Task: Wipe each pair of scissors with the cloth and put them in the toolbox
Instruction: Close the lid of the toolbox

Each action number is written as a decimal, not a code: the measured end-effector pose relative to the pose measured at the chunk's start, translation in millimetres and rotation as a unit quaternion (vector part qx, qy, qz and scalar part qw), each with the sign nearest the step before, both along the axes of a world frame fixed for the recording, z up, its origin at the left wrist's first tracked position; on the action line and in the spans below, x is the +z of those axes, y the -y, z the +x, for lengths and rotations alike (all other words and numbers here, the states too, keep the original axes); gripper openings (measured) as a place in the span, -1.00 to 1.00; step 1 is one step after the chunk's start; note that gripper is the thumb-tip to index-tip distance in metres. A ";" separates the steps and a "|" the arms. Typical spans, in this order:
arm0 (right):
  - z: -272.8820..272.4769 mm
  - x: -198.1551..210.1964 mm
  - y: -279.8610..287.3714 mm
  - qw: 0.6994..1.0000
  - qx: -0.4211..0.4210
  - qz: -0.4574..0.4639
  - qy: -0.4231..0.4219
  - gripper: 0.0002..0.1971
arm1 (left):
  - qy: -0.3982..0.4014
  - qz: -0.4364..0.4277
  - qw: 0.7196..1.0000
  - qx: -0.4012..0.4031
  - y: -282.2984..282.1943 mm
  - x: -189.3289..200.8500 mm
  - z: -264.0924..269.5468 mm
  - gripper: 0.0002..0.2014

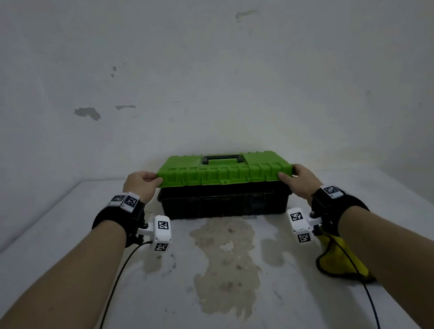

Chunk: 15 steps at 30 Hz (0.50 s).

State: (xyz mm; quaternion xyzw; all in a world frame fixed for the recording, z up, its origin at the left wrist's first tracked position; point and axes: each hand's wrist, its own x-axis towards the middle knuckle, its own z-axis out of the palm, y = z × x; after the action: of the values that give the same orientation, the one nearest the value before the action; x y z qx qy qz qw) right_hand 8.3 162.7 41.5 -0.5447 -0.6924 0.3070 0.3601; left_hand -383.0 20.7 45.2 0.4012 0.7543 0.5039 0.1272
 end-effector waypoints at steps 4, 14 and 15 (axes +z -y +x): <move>2.0 -8.4 3.7 1.000 0.006 -0.004 0.007 -0.52 | -0.005 -0.016 1.000 0.004 2.8 -7.2 -1.0 -0.70; 2.8 -24.4 24.0 0.991 -0.013 0.033 0.127 -0.51 | -0.044 -0.050 0.998 0.009 13.2 -25.6 10.1 -0.72; 2.5 -23.1 24.7 0.991 -0.014 0.030 0.130 -0.51 | -0.045 -0.050 0.998 0.012 14.2 -25.3 11.0 -0.72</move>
State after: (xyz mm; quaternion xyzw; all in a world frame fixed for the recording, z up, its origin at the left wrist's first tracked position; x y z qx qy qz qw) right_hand 10.7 138.0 18.3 -0.5785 -0.7347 0.2075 0.2871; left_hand -372.0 6.6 19.9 0.4076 0.7883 0.4484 0.1071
